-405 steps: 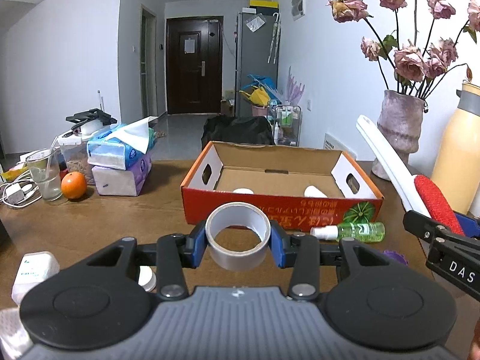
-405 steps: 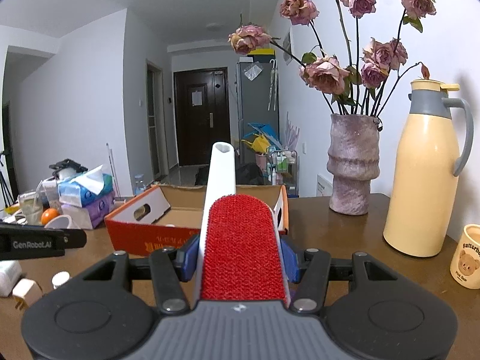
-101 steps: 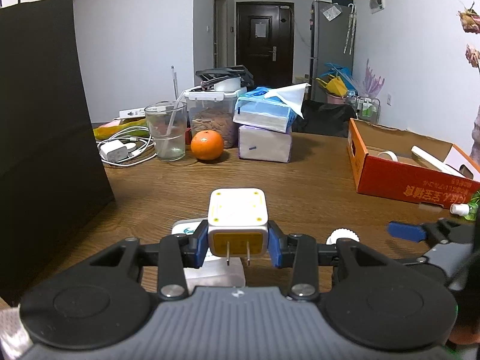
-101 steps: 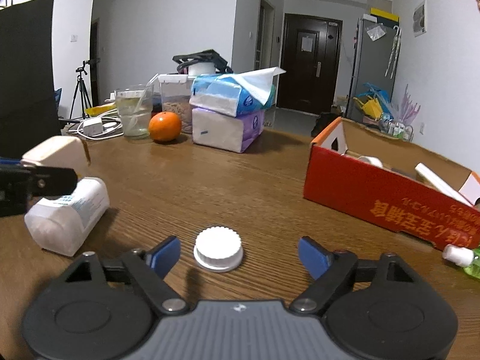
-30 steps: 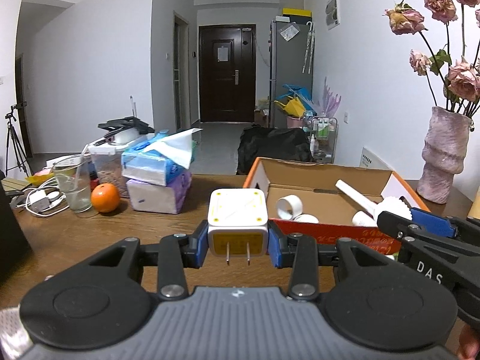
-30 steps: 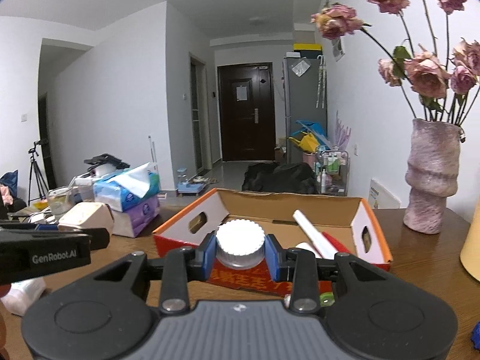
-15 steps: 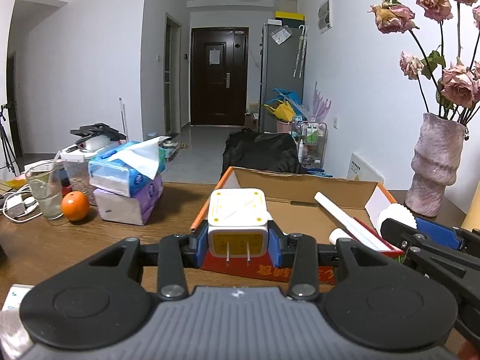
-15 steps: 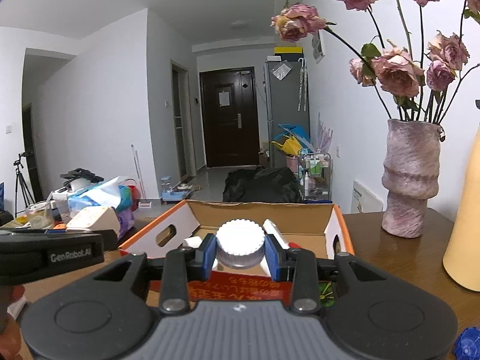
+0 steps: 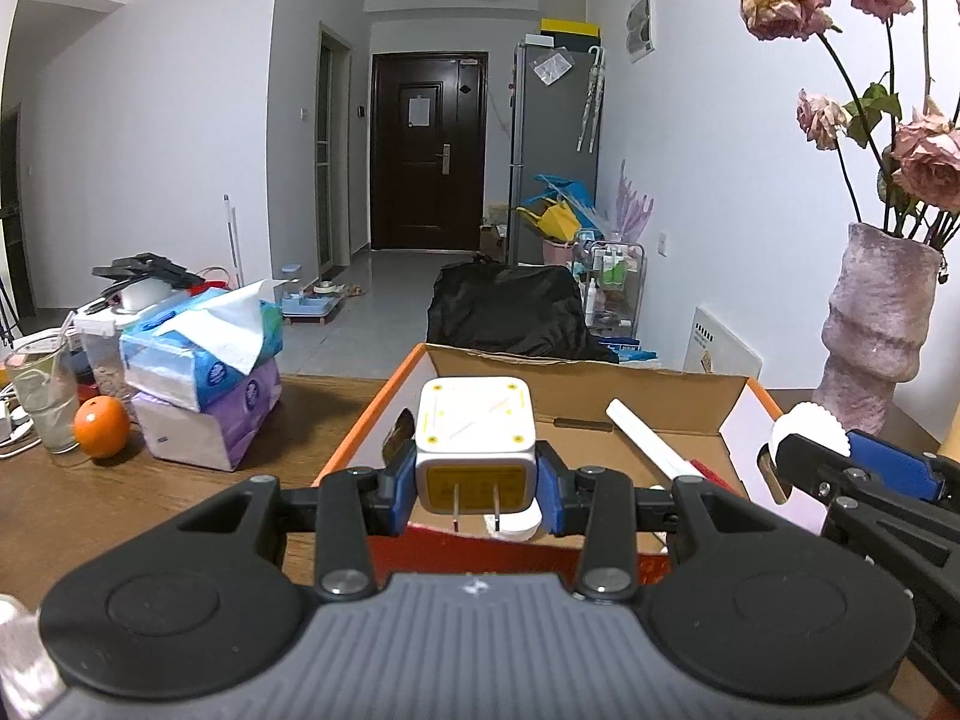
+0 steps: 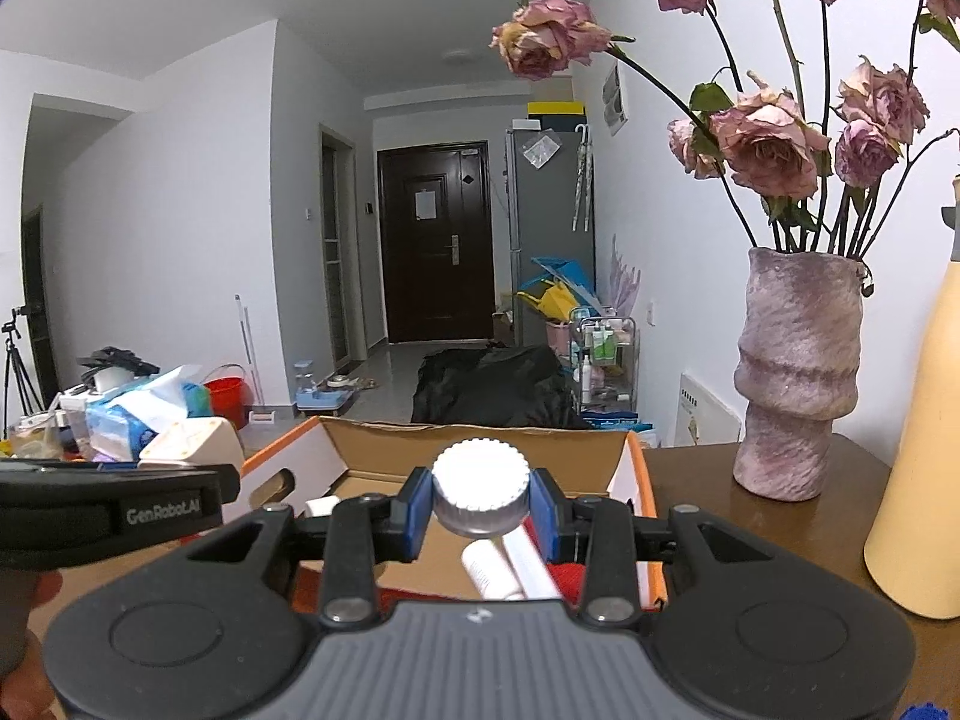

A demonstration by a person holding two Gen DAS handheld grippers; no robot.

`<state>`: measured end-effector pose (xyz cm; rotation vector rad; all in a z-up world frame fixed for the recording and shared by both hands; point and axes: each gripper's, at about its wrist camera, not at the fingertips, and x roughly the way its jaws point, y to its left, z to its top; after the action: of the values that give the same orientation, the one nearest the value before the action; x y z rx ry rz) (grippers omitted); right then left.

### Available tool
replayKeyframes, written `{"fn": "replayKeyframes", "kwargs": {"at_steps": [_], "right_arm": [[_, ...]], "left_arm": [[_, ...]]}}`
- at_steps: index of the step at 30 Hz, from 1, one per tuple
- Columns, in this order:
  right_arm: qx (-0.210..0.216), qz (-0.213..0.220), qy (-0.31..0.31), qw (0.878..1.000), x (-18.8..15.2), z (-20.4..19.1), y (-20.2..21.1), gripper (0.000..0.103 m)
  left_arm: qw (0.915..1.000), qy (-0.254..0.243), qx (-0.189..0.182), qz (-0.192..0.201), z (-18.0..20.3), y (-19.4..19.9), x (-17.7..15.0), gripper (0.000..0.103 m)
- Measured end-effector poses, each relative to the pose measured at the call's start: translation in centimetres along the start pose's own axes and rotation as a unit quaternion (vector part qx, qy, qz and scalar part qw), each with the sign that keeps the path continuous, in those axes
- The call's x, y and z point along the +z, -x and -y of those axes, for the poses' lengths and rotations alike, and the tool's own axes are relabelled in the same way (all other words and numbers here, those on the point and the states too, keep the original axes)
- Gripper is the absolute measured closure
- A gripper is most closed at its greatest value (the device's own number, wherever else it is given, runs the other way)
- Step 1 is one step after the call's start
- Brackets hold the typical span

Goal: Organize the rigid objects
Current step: 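Carry the charger and white cap in both grippers over the box, then open both grippers to drop the charger and white cap into the box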

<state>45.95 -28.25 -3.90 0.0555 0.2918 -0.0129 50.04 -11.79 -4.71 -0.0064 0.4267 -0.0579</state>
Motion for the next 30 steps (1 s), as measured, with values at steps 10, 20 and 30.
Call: {"fn": "replayKeyframes", "kwargs": {"at_steps": [10, 20, 30], "right_arm": [[-0.006, -0.001, 0.010, 1.000, 0.5, 0.9, -3.0, 0.069], [-0.003, -0.007, 0.018, 1.000, 0.8, 1.1, -6.3, 0.069], [-0.015, -0.022, 0.026, 0.999, 0.9, 1.2, -9.5, 0.069]], "left_arm": [[1.0000, -0.004, 0.005, -0.001, 1.1, -3.4, 1.0, 0.063], [0.9999, -0.005, 0.013, -0.005, 1.4, -6.8, 1.8, 0.063], [0.9997, -0.016, 0.016, -0.010, 1.9, -10.2, 2.2, 0.063]]}}
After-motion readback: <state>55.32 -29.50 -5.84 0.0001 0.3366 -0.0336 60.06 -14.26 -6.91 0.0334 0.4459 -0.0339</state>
